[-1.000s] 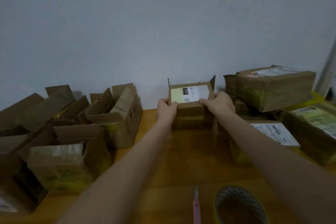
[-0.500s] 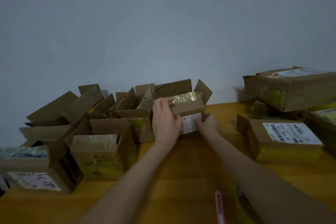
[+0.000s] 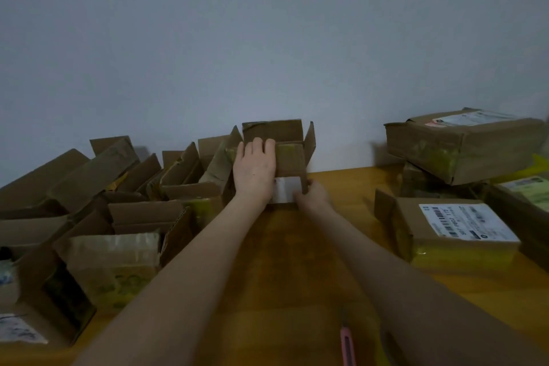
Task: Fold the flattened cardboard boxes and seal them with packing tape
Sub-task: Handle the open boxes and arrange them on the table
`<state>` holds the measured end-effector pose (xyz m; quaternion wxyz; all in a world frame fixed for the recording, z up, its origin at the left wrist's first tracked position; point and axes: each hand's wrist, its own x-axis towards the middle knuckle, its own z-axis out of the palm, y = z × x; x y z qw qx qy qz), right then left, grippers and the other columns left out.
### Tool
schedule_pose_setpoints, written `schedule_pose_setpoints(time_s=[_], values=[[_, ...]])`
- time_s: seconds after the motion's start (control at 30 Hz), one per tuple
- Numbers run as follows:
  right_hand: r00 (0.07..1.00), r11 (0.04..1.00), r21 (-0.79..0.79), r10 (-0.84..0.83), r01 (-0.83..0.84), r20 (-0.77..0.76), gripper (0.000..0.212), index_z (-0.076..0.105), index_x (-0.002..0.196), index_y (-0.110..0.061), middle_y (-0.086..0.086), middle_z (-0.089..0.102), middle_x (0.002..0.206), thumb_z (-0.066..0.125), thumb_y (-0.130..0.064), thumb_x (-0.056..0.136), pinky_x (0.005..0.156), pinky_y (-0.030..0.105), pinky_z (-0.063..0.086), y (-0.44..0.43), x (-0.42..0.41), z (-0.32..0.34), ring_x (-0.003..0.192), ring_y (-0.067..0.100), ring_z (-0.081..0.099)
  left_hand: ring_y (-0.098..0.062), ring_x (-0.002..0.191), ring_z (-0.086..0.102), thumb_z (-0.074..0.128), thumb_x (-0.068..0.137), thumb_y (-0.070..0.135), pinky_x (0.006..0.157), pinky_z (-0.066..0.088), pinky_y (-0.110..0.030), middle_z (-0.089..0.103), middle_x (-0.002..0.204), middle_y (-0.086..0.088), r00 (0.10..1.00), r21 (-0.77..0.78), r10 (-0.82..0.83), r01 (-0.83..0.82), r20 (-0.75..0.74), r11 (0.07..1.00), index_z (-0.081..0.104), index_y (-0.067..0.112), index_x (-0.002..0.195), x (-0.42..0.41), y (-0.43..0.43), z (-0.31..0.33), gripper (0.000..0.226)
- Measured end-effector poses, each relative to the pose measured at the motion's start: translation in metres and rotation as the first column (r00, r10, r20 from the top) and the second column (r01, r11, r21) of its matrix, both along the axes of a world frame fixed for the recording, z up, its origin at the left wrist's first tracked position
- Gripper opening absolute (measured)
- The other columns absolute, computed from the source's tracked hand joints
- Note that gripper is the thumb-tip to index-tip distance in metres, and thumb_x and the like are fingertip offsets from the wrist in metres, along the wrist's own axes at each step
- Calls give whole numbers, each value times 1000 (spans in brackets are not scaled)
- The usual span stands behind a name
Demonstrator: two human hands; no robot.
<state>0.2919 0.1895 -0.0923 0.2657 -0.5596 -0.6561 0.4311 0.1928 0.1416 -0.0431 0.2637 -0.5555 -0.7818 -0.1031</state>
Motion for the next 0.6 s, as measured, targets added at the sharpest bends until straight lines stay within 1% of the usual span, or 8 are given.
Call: schedule_pose_setpoints(time_s=[0.1, 0.17, 0.2, 0.27, 0.33, 0.4, 0.5, 0.6], values=[[998, 988, 149, -51, 44, 43, 37, 49, 130, -16, 6, 53, 128, 55, -18, 94, 87, 36, 52, -6, 23, 9, 110, 24, 55, -30, 145, 18, 68, 83, 12, 117, 11, -41, 27, 152, -19, 998, 51, -44, 46, -38, 998, 23, 5, 147, 14, -2, -6, 78], [989, 950, 294, -127, 101, 70, 31, 54, 123, -23, 2, 53, 128, 53, -16, 93, 89, 38, 52, -13, 51, 17, 111, 21, 53, -31, 135, 38, 69, 80, 13, 111, 30, -39, 43, 141, -18, 985, 244, -163, 170, -47, 955, 41, 5, 139, 40, -8, -6, 66], [983, 925, 360, -164, 123, 85, 29, 55, 121, -26, 1, 53, 127, 51, -16, 94, 91, 37, 50, -17, 68, 22, 114, 20, 50, -29, 127, 47, 68, 80, 12, 105, 39, -37, 50, 134, -15, 972, 320, -233, 220, 5, 922, 48, 6, 133, 57, -12, -7, 57], [959, 876, 456, -245, 156, 143, 28, 54, 121, -26, 2, 49, 129, 49, -18, 95, 96, 36, 44, -27, 107, 32, 119, 22, 44, -23, 120, 49, 60, 87, 16, 96, 44, -32, 49, 131, -9, 898, 304, -334, 245, 287, 920, 48, 10, 132, 97, -17, -8, 47], [919, 850, 489, -334, 198, 209, 32, 51, 126, -26, 5, 43, 134, 50, -22, 95, 98, 38, 39, -36, 148, 38, 123, 26, 39, -23, 121, 48, 56, 93, 27, 94, 43, -32, 46, 135, -8, 725, 107, -249, 237, 642, 966, 42, 10, 135, 137, -21, -11, 48], [855, 841, 471, -431, 266, 288, 37, 47, 131, -24, 9, 39, 138, 51, -26, 94, 100, 42, 37, -41, 184, 40, 126, 30, 36, -25, 117, 51, 53, 95, 37, 86, 43, -33, 49, 135, -12, 499, -56, -90, 271, 862, 961, 41, 3, 136, 172, -26, -13, 54], [799, 880, 313, -461, 357, 386, 46, 40, 137, -19, 14, 36, 142, 52, -32, 94, 101, 46, 35, -41, 223, 32, 128, 35, 37, -26, 112, 54, 46, 99, 37, 89, 44, -31, 54, 131, -12, 288, -128, 34, 316, 957, 940, 45, -2, 133, 205, -31, -26, 52], [867, 926, 146, -376, 347, 327, 51, 41, 133, -14, 13, 47, 135, 57, -37, 90, 95, 42, 43, -40, 238, 26, 120, 34, 49, -28, 116, 56, 47, 98, 37, 100, 46, -41, 57, 129, -12, 79, -97, 75, 319, 994, 943, 46, 4, 135, 214, -33, -34, 50]])
